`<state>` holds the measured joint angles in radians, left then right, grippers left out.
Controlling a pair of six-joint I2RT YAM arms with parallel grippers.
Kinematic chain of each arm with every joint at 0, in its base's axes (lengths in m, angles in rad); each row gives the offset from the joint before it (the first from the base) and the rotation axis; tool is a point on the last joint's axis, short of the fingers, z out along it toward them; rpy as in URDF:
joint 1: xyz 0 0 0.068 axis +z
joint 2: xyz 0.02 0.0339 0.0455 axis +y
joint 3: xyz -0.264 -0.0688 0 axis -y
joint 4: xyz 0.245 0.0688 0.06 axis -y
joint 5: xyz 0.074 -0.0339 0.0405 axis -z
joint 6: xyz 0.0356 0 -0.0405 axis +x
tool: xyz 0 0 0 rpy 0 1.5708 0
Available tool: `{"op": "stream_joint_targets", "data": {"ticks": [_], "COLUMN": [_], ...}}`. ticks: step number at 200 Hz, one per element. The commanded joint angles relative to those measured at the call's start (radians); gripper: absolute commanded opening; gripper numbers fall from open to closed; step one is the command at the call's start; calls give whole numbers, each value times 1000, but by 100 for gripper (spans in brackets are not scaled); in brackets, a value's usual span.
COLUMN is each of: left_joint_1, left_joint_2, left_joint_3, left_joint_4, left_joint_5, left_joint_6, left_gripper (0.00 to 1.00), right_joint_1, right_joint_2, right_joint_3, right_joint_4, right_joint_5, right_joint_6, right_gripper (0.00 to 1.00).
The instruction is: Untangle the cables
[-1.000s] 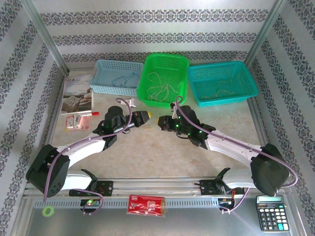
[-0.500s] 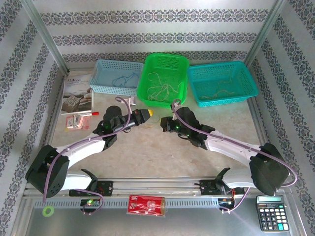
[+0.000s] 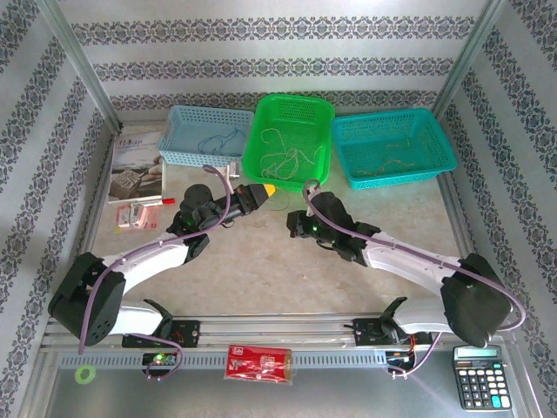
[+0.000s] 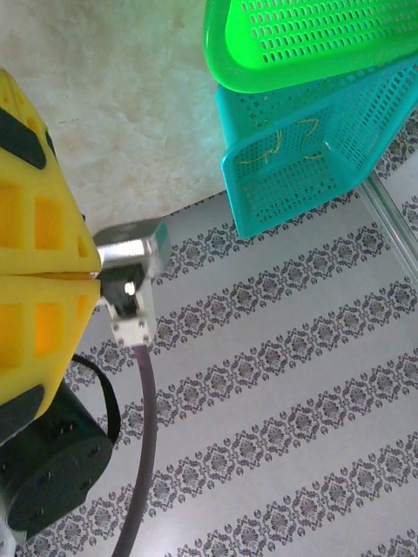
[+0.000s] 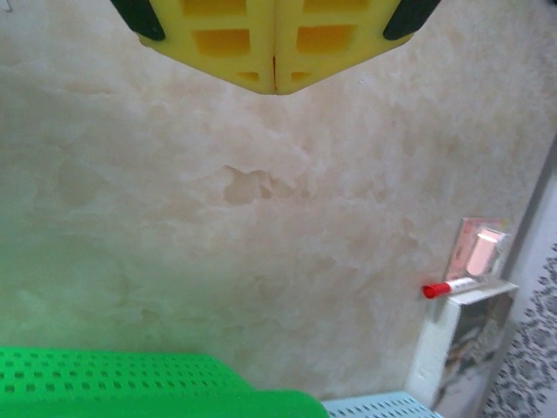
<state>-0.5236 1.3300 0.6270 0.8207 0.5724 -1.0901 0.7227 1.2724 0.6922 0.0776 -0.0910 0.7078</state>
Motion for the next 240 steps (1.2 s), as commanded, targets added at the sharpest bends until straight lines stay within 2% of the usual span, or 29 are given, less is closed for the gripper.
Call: {"op": "stream_joint_targets", "data": {"ticks": [1,29,50,85,131,182,240], "left_joint_1": [0,0,0,0,0,-1,0], "left_joint_2": [4,5,6,1,-5,-22,-22], "left_joint_3": [-12,-22,-22,-24,-19,-10,-1], "left_joint_4": [89,104,106,108,111,92,84], "left_joint_5": [-15,-27,-23,-18,-15,-12,-8], "left_joint_6": [-15,-20,-20,-21,-27,-25,-23], "left_gripper": [0,0,0,0,0,0,0], "right_joint_1": [-7,-26,-35,-36,-34,-31,-50], "right_joint_2": [-87,-188,-242,-247,-117,29,43], "right_joint_3": [-22,-55,-47,20,126,129,63], "right_joint_4": [8,40,40,33,31,61,108], "right_joint_5": [4,0,-3,-12,-9,72,93], "right_joint_6": [35,89,102,92,69,73,78], "right_gripper": [0,27,39,52,56,52,49]}}
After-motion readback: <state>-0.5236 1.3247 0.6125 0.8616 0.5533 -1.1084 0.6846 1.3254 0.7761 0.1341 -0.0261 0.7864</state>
